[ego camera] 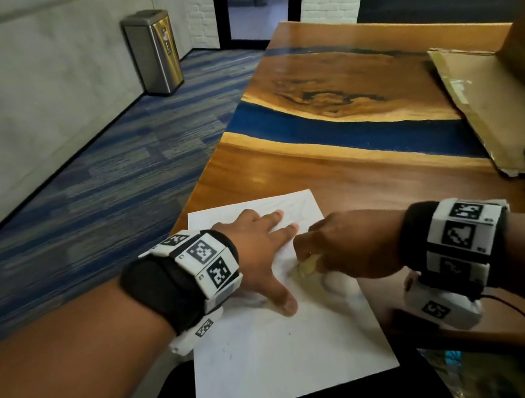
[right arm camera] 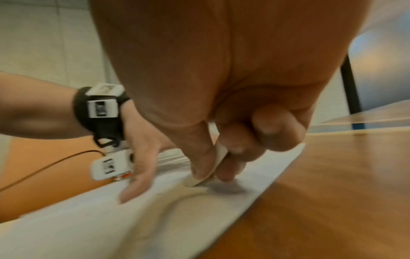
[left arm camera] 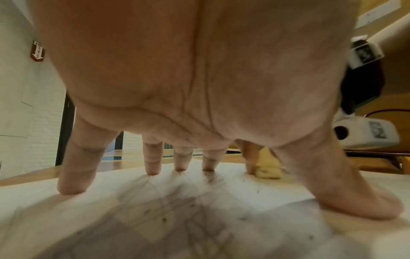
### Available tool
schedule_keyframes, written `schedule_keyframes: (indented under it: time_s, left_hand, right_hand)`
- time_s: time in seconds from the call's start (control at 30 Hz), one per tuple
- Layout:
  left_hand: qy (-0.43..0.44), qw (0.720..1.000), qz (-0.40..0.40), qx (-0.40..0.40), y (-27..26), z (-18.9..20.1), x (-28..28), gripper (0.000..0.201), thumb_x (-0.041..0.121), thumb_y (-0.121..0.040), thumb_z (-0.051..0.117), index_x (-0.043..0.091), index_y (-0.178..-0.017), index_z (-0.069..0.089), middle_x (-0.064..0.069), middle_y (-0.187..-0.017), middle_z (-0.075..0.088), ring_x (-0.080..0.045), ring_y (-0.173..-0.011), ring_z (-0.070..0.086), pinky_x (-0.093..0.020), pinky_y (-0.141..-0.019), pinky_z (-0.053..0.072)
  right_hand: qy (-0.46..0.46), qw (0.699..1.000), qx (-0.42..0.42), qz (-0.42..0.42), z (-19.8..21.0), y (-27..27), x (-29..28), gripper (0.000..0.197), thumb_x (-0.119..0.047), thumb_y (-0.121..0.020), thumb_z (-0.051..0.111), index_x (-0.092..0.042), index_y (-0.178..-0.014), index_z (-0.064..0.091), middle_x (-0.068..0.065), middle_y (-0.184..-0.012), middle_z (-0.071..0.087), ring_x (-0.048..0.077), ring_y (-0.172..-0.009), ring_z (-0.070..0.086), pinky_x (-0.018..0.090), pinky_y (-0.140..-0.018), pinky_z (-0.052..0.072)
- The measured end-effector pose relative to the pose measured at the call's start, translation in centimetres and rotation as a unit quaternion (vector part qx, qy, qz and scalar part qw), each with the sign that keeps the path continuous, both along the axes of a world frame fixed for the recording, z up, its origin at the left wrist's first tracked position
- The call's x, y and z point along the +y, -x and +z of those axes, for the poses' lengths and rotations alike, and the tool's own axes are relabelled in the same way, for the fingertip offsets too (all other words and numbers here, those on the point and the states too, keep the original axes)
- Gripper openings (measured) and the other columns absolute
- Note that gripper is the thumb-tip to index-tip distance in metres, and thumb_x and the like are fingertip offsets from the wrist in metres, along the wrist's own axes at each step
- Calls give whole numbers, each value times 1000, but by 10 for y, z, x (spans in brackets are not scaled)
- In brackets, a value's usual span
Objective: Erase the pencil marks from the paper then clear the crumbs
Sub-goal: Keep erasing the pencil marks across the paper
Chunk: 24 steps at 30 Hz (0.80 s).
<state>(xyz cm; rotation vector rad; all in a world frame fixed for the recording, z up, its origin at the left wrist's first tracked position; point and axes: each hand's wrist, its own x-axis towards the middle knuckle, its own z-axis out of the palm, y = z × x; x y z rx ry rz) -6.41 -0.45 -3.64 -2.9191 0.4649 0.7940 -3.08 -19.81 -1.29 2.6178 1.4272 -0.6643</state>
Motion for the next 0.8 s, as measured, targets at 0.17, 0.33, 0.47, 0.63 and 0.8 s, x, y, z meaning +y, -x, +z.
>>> schedule_keyframes:
  time_s: [0.17, 0.33, 0.47, 0.63, 0.8]
  left_hand:
    - [-2, 1000, -1, 2, 1, 0, -2, 131, 89, -59, 68, 42, -160, -1, 12, -170, -10, -27, -155, 0, -62, -115, 31]
    - [2, 1000, 1, 4, 0, 1, -1, 131, 89, -58, 69, 43, -160, 1, 13, -170, -10, -26, -154, 1, -63, -113, 33]
    - [-1, 1000, 5, -1, 2, 1, -1, 129, 89, -59, 68, 43, -160, 2, 13, -170, -9, -26, -154, 0, -64, -112, 33]
    - [9, 1000, 2, -2, 3, 2, -1, 130, 89, -58, 69, 45, -160, 0, 13, -170, -9, -27, -154, 1, -64, -111, 33]
    - [8, 1000, 11, 1, 4, 2, -1, 131, 87, -60, 70, 43, -160, -1, 12, -170, -11, -26, -155, -2, -65, -113, 30]
  right_hand:
    - [-16, 994, -79, -75, -4, -15, -5, 26, -24, -100, 54, -25, -125, 49, 1, -108, 60, 17, -87, 57, 30, -72, 49]
    - [-9, 999, -19, -41, -1, -5, 3, 28, -26, -101, 53, -22, -129, 50, -1, -114, 62, 15, -90, 54, 29, -77, 46]
    - [-7, 993, -78, -88, -2, -9, 3, 27, -27, -101, 50, -20, -128, 48, 4, -106, 60, 21, -87, 59, 41, -80, 56]
    - [-6, 999, -34, -40, -2, 0, 6, 30, -27, -101, 52, -21, -130, 50, 2, -112, 62, 21, -94, 61, 36, -82, 54]
    - [-9, 996, -70, -63, -1, -2, 2, 25, -27, -101, 52, -23, -125, 50, 1, -107, 61, 19, -87, 60, 37, -78, 56]
